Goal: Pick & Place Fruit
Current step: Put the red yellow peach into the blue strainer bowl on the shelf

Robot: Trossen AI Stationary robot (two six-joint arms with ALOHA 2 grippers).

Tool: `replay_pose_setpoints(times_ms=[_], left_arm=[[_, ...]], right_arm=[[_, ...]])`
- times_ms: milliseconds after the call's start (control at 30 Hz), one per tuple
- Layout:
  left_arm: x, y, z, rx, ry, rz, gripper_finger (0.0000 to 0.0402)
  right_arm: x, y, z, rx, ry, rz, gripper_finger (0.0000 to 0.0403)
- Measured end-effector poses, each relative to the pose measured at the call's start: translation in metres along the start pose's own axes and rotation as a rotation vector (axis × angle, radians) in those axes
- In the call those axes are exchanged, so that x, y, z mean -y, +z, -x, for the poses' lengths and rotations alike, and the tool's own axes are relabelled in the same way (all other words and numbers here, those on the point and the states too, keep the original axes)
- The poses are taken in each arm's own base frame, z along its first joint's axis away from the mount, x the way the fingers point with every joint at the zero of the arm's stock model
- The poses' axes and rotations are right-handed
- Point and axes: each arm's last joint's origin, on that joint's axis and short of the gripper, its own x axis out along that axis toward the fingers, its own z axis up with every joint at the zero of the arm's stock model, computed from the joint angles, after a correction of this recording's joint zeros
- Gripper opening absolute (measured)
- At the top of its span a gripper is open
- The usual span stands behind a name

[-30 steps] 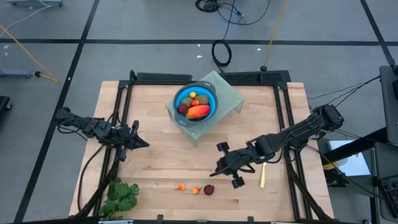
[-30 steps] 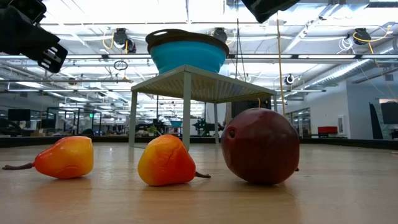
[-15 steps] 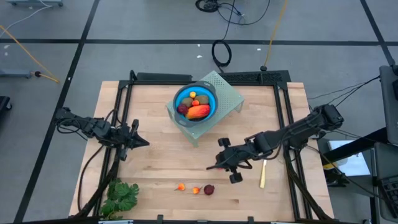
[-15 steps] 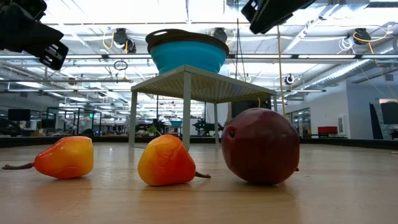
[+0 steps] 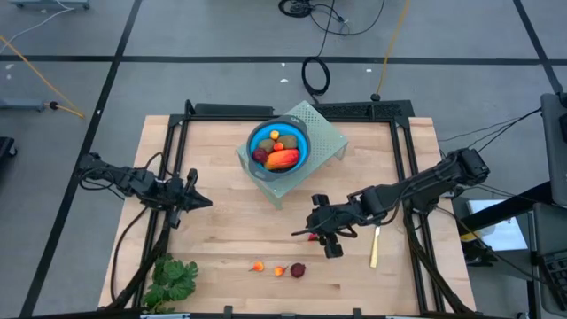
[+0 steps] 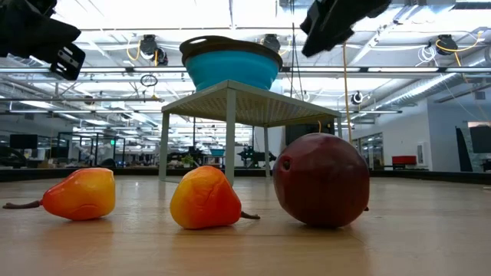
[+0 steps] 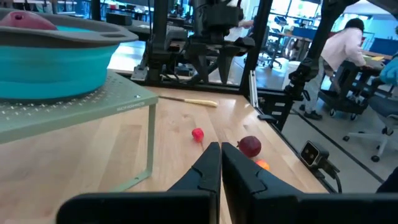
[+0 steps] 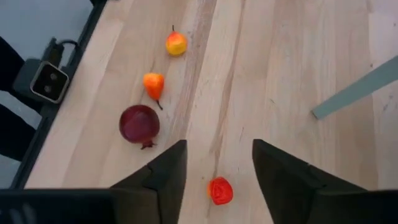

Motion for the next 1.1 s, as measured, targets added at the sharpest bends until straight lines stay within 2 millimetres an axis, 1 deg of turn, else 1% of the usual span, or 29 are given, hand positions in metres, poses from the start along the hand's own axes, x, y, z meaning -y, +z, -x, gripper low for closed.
replay_pose_setpoints(times_ms=[133,233,300,433,500,600,700,833,1000,1100], left_arm=[[0.0,0.0,0.0,0.0,0.0,-0.003,0.0009],[0.0,0.0,0.0,0.0,0.0,-0.014,0.0002],[0.0,0.0,0.0,0.0,0.0,-0.016,0.0005],[0.0,-0.001,-0.002,0.048,-0.006,-0.031,0.0011],[0.0,-0.007,-0.006,0.081,-0.011,-0.04,0.0007],[-0.002,-0.02,-0.011,0.086,-0.013,-0.02,0.0002],[-0.003,-0.028,-0.014,0.074,-0.012,0.011,0.0009],[-0.003,-0.029,-0.014,0.074,-0.012,0.003,0.0013],[-0.003,-0.029,-0.014,0.074,-0.011,-0.01,0.0002],[-0.003,-0.029,-0.014,0.074,-0.01,-0.008,0.0006]], right_arm=[[0.001,-0.008,-0.008,0.007,0.001,0.0,0.0196],[0.001,-0.012,-0.011,0.024,0.004,-0.001,0.0205],[0.002,-0.014,-0.013,0.024,0.004,-0.001,0.0207],[0.002,-0.019,-0.016,0.008,0.003,0.0,0.0207],[0.003,-0.021,-0.017,0.004,0.003,-0.01,0.0208],[0.003,-0.024,-0.018,-0.007,0.002,-0.046,0.0208],[0.003,-0.027,-0.02,-0.012,0.001,-0.048,0.0208],[0.003,-0.026,-0.02,-0.005,0.002,-0.049,0.0208],[0.005,-0.026,-0.02,-0.005,-0.001,-0.052,0.0208],[0.004,-0.027,-0.021,-0.019,0.031,-0.053,0.0208]])
